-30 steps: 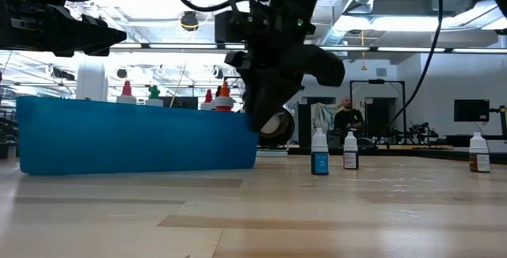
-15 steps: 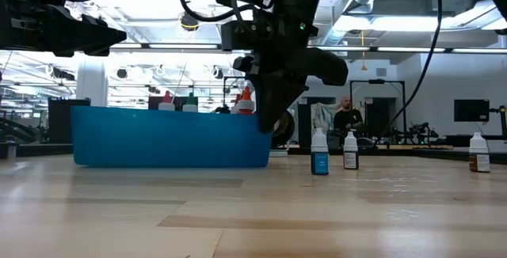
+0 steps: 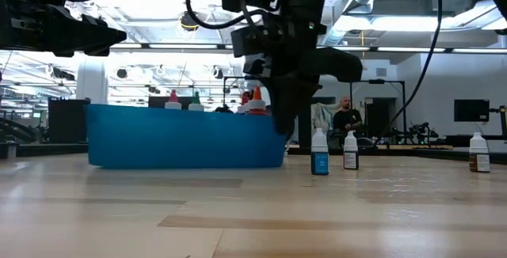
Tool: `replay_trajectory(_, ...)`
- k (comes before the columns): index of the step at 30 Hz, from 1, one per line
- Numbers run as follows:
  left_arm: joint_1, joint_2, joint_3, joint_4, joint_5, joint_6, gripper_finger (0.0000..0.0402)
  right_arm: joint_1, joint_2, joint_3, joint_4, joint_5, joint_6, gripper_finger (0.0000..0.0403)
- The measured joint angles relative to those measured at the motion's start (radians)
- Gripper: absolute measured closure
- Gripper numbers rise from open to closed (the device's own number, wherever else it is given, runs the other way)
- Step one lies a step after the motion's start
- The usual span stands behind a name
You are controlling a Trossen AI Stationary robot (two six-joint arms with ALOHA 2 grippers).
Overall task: Pick & Place food coloring
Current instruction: Move the blue bin to the center of the table
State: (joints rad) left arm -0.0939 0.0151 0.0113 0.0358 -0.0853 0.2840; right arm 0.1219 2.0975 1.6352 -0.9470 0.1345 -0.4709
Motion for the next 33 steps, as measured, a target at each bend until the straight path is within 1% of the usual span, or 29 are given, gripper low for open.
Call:
replay_trajectory(5,0.000,0.000,0.000,0.000,0.000,0.000,0.0297,0.000,0.002,-0.002,-0.041,-0.002,0.026,0.0384)
replay_trajectory(11,0.000,0.000,0.000,0.000,0.000,0.000,0.0297,0.008,-0.001,-0.009,-0.079,-0.008,0.045,0.0394)
replay_trajectory(22,0.000,0.000,0.000,0.000,0.000,0.000,0.0297,0.022,-0.121,-0.187,-0.005,-0.008,0.097,0.0393)
replay_trajectory(33,0.000,0.000,0.000,0.000,0.000,0.000,0.0297,0.022,-0.240,-0.362,0.059,0.004,0.078,0.0393)
